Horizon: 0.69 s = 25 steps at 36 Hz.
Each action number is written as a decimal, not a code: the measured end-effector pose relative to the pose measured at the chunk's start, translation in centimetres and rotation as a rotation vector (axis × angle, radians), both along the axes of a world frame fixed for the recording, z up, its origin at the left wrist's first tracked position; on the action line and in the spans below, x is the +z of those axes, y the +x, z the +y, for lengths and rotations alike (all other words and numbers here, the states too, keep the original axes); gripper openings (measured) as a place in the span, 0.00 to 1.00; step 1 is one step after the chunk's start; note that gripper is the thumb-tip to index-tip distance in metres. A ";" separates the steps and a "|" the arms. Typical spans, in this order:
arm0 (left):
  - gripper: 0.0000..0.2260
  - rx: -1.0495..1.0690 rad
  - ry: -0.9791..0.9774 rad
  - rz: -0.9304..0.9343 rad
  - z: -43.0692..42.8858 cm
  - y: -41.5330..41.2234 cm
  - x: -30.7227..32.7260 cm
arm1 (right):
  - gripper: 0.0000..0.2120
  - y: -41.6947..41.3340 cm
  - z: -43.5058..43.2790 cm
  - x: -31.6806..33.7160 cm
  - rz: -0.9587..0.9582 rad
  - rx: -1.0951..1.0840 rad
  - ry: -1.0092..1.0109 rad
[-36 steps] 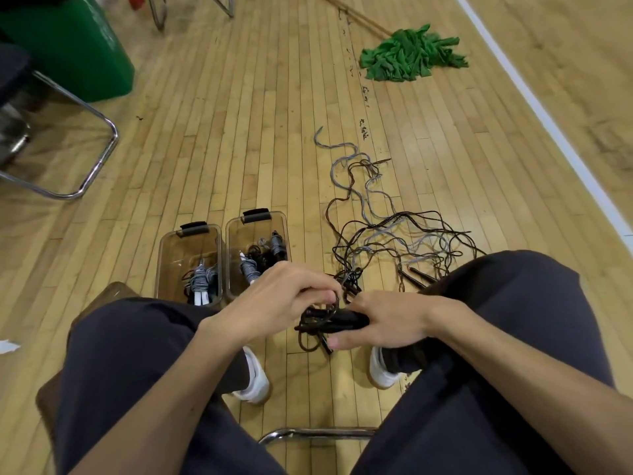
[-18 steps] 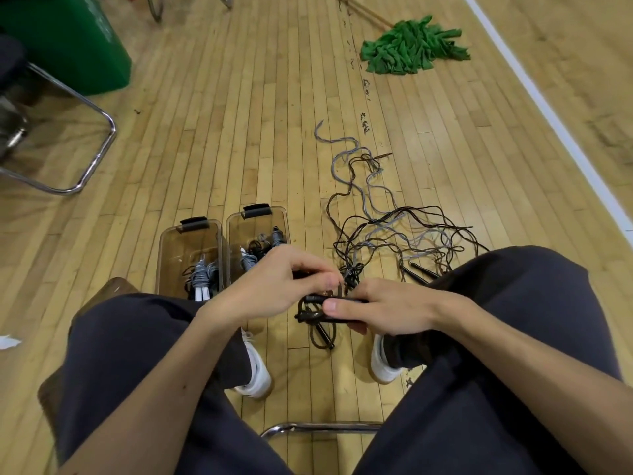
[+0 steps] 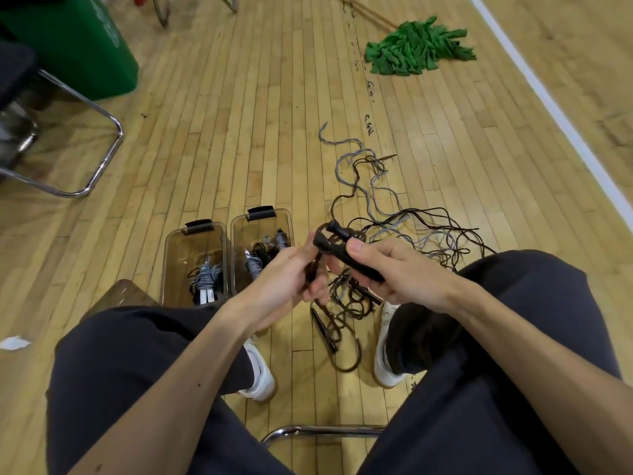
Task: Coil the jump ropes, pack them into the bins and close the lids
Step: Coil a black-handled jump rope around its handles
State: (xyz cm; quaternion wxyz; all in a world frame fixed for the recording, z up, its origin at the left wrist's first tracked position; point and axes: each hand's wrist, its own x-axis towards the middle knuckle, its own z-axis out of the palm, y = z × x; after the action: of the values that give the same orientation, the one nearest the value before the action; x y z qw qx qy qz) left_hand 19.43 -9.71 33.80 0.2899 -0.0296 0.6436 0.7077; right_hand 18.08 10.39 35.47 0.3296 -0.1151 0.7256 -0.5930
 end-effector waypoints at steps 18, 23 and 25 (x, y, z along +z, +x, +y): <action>0.11 -0.197 -0.760 0.470 0.4 1.2 -1.6 | 0.30 -2.3 -0.5 -3.7 0.179 -0.285 0.376; 0.13 -0.285 -0.992 0.716 -0.7 0.9 -1.1 | 0.30 -2.1 -1.1 -4.1 0.236 -0.181 0.556; 0.14 -0.294 -1.007 0.788 -1.3 0.6 -0.9 | 0.30 -2.0 -1.3 -4.4 0.255 -0.142 0.584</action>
State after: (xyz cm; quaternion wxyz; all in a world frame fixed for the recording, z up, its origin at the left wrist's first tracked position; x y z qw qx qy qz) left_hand 20.05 -11.04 32.91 0.0769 0.1879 0.9516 0.2309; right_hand 16.13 9.07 31.08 0.2132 -0.0382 0.9067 -0.3620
